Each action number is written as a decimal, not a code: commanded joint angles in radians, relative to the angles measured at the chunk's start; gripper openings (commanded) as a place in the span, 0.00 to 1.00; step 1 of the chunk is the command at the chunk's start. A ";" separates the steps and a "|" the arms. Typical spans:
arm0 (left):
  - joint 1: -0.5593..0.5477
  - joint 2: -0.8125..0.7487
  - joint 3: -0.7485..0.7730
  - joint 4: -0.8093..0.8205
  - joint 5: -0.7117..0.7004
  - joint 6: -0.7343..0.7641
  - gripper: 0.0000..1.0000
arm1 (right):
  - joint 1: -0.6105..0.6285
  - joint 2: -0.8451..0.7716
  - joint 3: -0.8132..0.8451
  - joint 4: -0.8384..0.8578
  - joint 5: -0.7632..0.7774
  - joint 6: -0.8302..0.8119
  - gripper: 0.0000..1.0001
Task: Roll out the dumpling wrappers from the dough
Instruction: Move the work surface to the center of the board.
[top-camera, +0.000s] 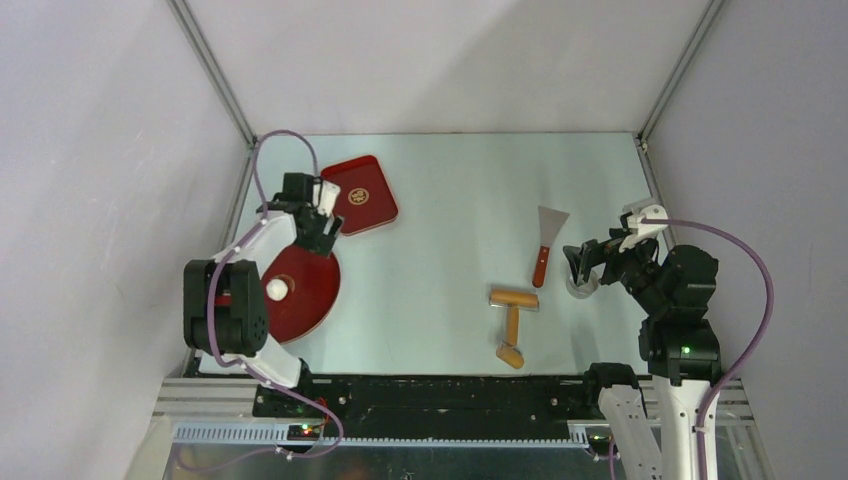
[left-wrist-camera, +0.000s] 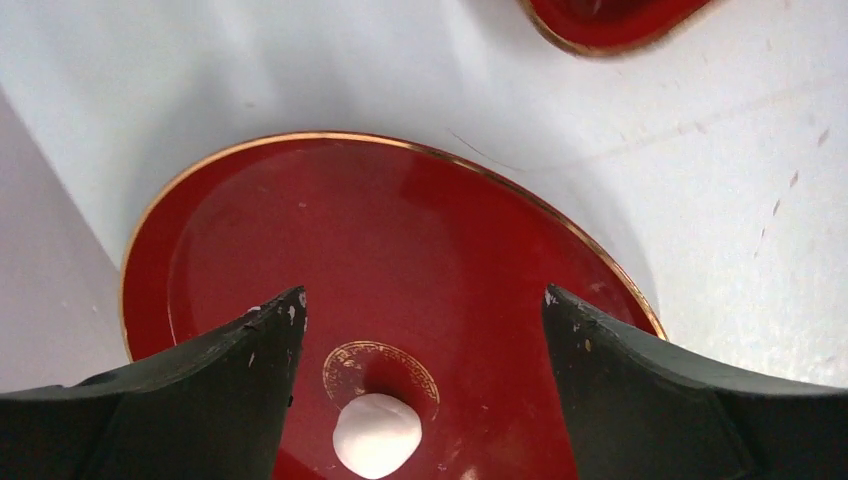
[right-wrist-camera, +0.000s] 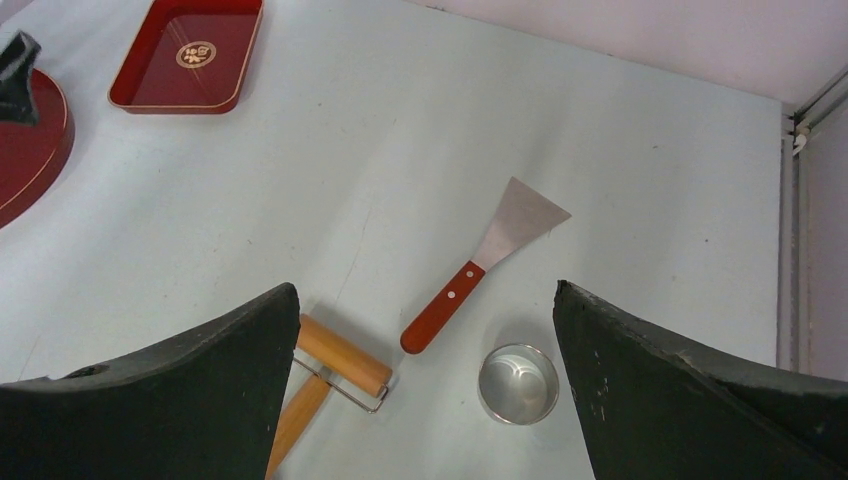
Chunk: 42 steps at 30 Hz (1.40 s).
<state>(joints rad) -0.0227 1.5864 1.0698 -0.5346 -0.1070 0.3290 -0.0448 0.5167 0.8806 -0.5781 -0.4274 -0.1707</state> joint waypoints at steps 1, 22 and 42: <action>-0.068 0.010 -0.050 -0.005 -0.068 0.162 0.90 | 0.000 0.000 -0.001 0.022 -0.006 -0.016 1.00; -0.405 0.184 0.051 -0.006 -0.164 0.135 0.86 | -0.021 -0.003 -0.002 0.020 -0.018 -0.013 1.00; -0.809 0.645 0.880 -0.156 -0.218 0.171 0.95 | -0.094 -0.012 -0.025 0.040 -0.062 -0.005 1.00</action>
<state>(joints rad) -0.8059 2.1769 1.7523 -0.6788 -0.2955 0.4816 -0.1204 0.5129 0.8639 -0.5777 -0.4595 -0.1764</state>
